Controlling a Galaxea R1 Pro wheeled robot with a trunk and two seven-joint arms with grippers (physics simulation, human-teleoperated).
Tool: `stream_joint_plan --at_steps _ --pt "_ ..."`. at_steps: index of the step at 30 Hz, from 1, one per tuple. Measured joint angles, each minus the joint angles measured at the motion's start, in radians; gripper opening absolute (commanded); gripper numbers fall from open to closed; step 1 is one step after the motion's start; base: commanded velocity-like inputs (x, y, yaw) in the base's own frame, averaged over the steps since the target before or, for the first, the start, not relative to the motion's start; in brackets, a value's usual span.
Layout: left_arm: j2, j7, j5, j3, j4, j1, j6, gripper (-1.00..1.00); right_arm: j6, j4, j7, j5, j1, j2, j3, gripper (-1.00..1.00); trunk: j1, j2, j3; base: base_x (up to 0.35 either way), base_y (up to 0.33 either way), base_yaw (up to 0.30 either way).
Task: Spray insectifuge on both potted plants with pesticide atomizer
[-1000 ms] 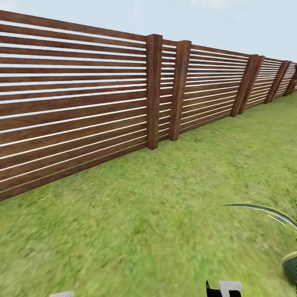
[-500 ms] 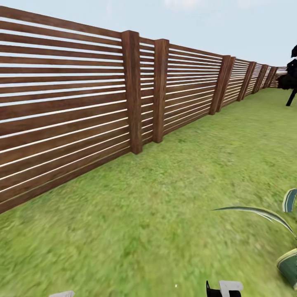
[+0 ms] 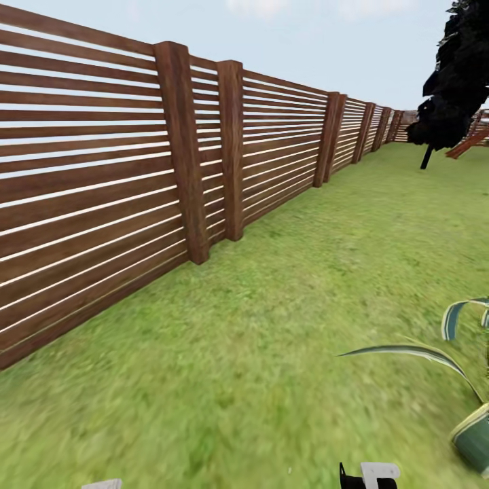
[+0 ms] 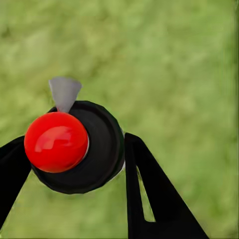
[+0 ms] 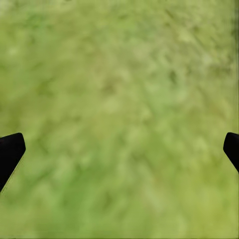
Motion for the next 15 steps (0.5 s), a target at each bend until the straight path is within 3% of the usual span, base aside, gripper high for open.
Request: stream_joint_plan --at_steps 15 --pt "0.0 0.0 0.0 0.0 0.0 0.0 -0.005 -1.0 0.0 0.0 0.0 0.0 0.0 0.0 0.0 1.0 0.0 0.0 0.0 0.317 0.185 -0.292"
